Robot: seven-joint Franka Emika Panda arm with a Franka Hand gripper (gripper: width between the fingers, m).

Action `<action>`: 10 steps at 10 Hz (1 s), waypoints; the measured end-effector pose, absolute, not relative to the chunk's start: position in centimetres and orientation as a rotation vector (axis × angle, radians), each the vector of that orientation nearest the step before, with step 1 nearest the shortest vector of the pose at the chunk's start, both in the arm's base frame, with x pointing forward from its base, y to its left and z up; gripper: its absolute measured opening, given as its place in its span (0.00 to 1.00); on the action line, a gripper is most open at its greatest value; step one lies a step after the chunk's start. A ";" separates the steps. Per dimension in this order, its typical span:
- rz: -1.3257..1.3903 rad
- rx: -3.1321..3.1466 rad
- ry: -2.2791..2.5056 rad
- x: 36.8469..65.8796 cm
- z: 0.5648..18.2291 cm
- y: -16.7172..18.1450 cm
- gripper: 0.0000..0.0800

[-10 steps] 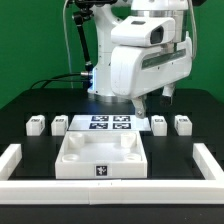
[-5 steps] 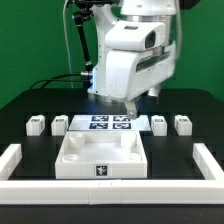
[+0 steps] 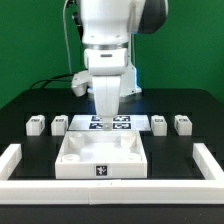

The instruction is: Assemble square table

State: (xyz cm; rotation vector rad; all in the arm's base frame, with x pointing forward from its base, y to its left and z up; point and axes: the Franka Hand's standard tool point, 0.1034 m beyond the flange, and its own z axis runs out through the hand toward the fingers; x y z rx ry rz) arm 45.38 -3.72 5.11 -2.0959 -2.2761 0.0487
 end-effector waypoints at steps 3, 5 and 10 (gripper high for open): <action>0.053 -2.073 -2.259 44.6 1.8 -4.3 0.81; 0.064 -2.067 -2.242 44.3 0.8 -4.1 0.81; 0.066 -2.067 -2.240 44.2 0.7 -4.2 0.33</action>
Offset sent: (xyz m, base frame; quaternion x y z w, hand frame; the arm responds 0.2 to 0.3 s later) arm 0.0040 0.0116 -0.0408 -0.0056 0.0270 0.0186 0.9994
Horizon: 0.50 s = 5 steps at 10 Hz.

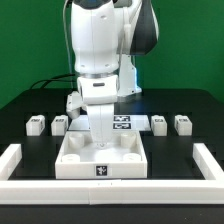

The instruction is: Assemble square table

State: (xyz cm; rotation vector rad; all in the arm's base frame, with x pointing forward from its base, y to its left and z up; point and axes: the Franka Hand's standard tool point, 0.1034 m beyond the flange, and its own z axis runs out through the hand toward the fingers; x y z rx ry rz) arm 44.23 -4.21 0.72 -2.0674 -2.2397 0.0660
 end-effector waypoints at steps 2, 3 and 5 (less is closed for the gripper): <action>0.066 -2.069 -2.239 44.2 0.7 -4.2 0.11; 0.060 -2.073 -2.242 44.4 0.8 -4.3 0.11; 0.058 -2.074 -2.243 44.4 0.8 -4.3 0.08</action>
Offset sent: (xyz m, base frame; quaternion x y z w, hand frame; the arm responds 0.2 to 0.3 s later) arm 0.0000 0.0000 0.0000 0.0000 0.0000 0.0000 1.0000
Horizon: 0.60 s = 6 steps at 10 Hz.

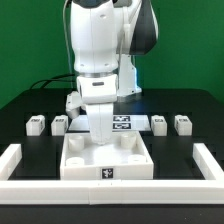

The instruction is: Assemble square table

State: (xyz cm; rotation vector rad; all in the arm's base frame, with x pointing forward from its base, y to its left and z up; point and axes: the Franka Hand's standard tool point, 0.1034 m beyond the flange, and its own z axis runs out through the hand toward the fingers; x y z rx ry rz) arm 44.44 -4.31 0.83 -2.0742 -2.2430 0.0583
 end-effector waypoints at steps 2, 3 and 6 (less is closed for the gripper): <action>0.057 -2.075 -2.243 44.5 0.8 -4.3 0.08; 0.057 -2.075 -2.244 44.5 0.8 -4.3 0.08; 0.044 -2.130 -2.197 45.3 1.0 -2.6 0.08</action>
Offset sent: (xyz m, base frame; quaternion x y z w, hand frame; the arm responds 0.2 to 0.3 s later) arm 0.0000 0.0000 0.0000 0.0000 0.0000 0.0000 1.0000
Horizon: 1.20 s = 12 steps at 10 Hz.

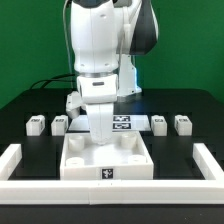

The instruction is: Assemble square table

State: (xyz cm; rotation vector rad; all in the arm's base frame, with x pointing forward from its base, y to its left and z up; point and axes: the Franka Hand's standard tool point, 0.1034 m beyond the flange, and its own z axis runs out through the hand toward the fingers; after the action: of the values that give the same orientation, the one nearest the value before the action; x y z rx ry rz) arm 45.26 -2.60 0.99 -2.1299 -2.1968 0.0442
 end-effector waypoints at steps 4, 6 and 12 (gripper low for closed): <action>-0.012 -2.211 -2.124 49.3 1.2 3.9 0.07; 0.019 -2.207 -2.105 49.4 1.3 5.9 0.07; 0.047 -2.210 -2.099 49.3 1.2 6.3 0.08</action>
Offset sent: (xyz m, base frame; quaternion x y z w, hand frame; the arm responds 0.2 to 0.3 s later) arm 0.0441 0.0507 0.0081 -0.0293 -0.0077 0.0230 0.9993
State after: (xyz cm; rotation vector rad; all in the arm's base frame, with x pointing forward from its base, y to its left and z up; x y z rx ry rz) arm 49.32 6.35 1.17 -2.2105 -2.0994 0.0472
